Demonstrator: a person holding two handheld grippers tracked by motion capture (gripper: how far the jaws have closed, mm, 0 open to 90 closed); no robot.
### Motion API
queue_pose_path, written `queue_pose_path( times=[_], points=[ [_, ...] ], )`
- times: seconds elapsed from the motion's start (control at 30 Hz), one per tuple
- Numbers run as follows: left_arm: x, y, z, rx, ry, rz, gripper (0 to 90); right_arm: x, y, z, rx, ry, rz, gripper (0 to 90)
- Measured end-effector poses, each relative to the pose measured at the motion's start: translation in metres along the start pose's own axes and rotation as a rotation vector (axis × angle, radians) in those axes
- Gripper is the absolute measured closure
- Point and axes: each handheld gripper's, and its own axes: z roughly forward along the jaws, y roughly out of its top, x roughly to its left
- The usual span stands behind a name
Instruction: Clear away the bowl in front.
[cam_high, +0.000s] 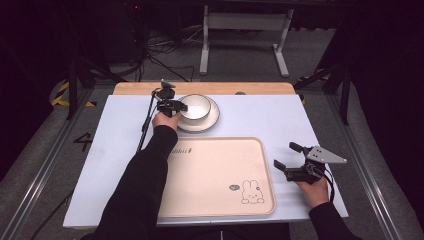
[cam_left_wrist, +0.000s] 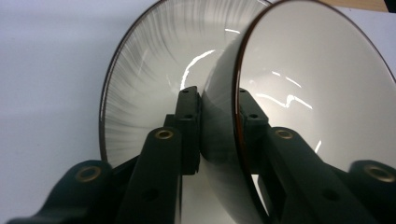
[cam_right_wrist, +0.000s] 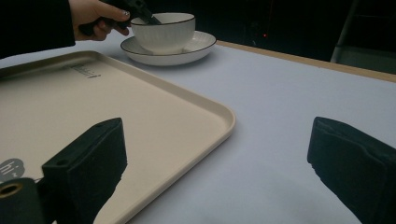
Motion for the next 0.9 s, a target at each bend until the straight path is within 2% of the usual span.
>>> queue_pose_path(
  times=[0.03, 0.13, 0.3, 0.5, 0.63, 0.9],
  points=[
    [0.0, 0.0, 0.0, -0.004, -0.011, -0.004, 79.1, 0.0, 0.0, 0.0, 0.0, 0.0, 0.0, 5.2],
    [-0.002, -0.001, 0.0, -0.009, 0.007, -0.009, 79.2, 0.0, 0.0, 0.0, -0.002, 0.001, 0.001, 5.1],
    [-0.001, 0.0, -0.001, -0.008, -0.003, -0.023, 79.3, 0.0, 0.0, 0.0, -0.001, 0.001, 0.0, 5.2],
    [-0.005, 0.0, -0.005, -0.015, 0.016, 0.01, 79.2, 0.0, 0.0, 0.0, -0.001, 0.001, 0.001, 5.2],
    [-0.009, 0.001, -0.011, -0.033, -0.007, 0.017, 79.2, 0.0, 0.0, 0.0, -0.001, 0.001, 0.001, 5.2],
    [-0.016, 0.003, -0.023, -0.058, -0.025, 0.038, 78.8, 0.0, 0.0, 0.0, -0.001, 0.002, 0.004, 5.2]
  ],
)
